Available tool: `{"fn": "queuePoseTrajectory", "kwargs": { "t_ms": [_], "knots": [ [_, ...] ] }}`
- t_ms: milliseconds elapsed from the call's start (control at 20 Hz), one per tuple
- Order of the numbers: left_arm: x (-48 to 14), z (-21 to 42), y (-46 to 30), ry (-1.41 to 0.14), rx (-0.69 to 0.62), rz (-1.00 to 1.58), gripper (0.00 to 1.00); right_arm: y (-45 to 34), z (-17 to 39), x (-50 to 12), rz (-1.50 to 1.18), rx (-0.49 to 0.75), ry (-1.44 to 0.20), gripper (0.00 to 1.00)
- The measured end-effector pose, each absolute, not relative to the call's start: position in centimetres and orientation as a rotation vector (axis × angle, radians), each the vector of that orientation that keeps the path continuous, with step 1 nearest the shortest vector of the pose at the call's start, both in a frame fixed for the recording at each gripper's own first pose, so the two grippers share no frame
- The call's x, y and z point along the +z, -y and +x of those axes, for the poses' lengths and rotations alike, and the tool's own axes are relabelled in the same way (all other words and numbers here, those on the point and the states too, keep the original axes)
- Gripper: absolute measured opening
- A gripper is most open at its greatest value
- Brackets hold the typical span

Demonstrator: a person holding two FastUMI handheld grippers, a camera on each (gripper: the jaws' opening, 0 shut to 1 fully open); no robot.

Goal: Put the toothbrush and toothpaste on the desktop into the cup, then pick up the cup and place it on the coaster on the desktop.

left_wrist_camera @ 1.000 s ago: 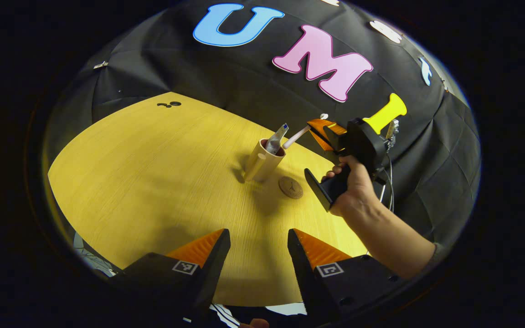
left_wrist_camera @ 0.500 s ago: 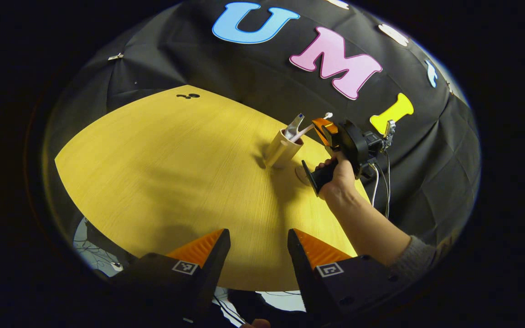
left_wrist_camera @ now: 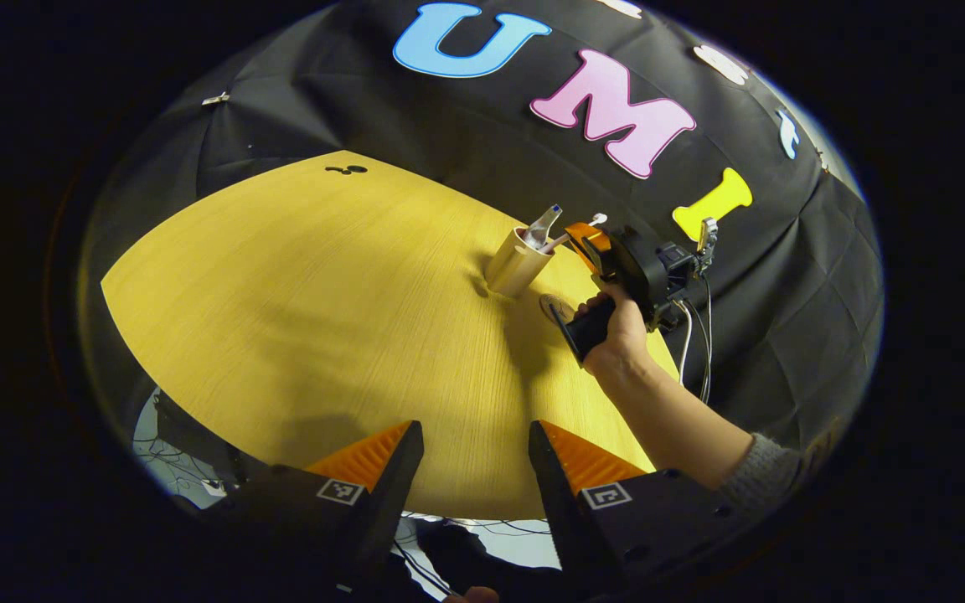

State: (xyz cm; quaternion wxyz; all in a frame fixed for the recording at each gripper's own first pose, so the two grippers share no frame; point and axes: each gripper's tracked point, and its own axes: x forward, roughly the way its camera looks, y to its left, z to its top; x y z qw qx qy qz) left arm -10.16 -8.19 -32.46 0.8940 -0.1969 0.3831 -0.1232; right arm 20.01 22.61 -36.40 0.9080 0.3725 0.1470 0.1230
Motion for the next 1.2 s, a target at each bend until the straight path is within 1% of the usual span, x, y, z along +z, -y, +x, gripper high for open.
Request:
{"fn": "queuePoseTrajectory", "kwargs": {
  "t_ms": [100,200,250,300,350,600,750,800,950,1000,1050,1100,1150,1200],
  "knots": [
    [-32.1,-10.3,8.1,-0.785,-0.249,-0.42,0.79,-22.9,19.8,-36.4,0.755,0.271,-0.318,0.1],
    [-32.1,-10.3,8.0,-0.78,-0.247,-0.424,0.79,-22.8,18.4,-36.3,0.765,0.292,-0.339,0.11],
    [-32.0,-10.3,8.0,-0.775,-0.248,-0.422,0.79,-22.9,17.9,-36.3,0.774,0.299,-0.351,0.13],
    [-31.9,-10.3,8.1,-0.77,-0.251,-0.421,0.79,-22.9,17.7,-36.4,0.779,0.299,-0.368,0.19],
    [-31.6,-10.3,8.2,-0.763,-0.255,-0.42,0.78,-23.0,17.3,-36.3,0.789,0.305,-0.382,0.22],
    [-31.0,-9.5,9.2,-0.755,-0.284,-0.381,0.79,-22.6,15.1,-36.7,0.791,0.309,-0.46,0.23],
    [-30.7,-8.4,11.3,-0.782,-0.37,-0.367,0.79,-21.9,13.6,-36.6,0.779,0.334,-0.504,0.23],
    [-30.9,-7.8,11.5,-0.793,-0.378,-0.352,0.79,-21.4,13.2,-36.8,0.767,0.338,-0.524,0.27],
    [-31.1,-5.6,12.0,-0.823,-0.381,-0.293,0.79,-20.0,11.3,-36.8,0.765,0.349,-0.578,0.28],
    [-31.4,-4.7,12.2,-0.834,-0.384,-0.267,0.79,-19.5,10.6,-36.7,0.77,0.347,-0.597,0.11],
    [-31.5,-3.7,12.3,-0.844,-0.388,-0.236,0.79,-18.8,9.8,-36.6,0.776,0.346,-0.613,0.29],
    [-31.8,-2.6,12.8,-0.853,-0.396,-0.202,0.79,-18.5,9.5,-36.9,0.775,0.346,-0.631,0.33],
    [-32.1,-1.4,13.2,-0.871,-0.407,-0.17,0.79,-17.7,8.6,-36.8,0.77,0.35,-0.642,0.33],
    [-32.4,-0.4,13.8,-0.896,-0.419,-0.14,0.79,-17.0,8.1,-36.9,0.76,0.356,-0.657,0.36]
  ]
}}
